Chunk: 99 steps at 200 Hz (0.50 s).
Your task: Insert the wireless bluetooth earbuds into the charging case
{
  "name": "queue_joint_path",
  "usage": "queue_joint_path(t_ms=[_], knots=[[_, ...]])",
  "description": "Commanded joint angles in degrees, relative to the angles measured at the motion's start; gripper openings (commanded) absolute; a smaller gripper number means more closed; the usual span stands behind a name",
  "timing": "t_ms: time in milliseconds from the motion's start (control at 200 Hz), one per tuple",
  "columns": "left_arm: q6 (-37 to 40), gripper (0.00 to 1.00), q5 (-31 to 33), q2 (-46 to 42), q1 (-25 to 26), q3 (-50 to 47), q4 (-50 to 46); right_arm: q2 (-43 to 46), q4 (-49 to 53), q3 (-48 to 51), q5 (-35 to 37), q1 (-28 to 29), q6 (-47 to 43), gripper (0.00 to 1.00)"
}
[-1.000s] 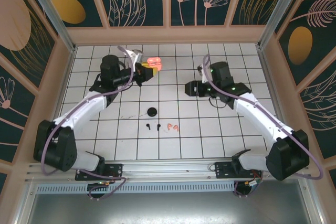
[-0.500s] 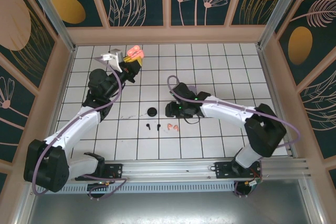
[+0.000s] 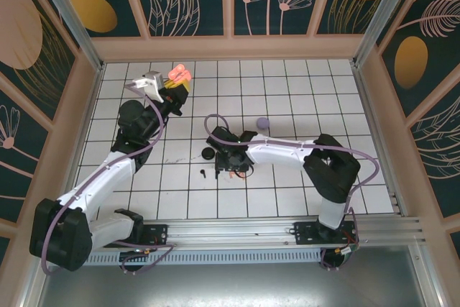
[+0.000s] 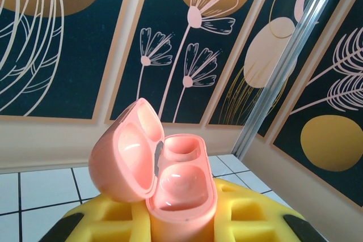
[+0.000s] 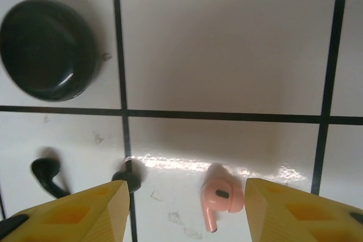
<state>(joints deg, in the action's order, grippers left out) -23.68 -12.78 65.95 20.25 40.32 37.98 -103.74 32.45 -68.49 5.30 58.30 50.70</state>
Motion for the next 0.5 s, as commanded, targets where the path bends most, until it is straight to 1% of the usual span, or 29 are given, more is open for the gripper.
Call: queue_joint_path(t_ms=[0,305,490], knots=[[0.28,0.0,0.38,-1.34,0.14,-0.93,3.33,-1.73,4.4,-2.81,3.18,0.58,3.46,0.56],[0.39,0.0,0.03,-2.03,0.14,-2.24,4.1,-5.29,7.35,-5.66,3.31,1.2,6.42,0.52],[0.33,0.0,-0.32,-2.21,0.15,-2.41,4.13,-6.38,8.35,-5.19,3.32,1.2,8.01,0.51]])
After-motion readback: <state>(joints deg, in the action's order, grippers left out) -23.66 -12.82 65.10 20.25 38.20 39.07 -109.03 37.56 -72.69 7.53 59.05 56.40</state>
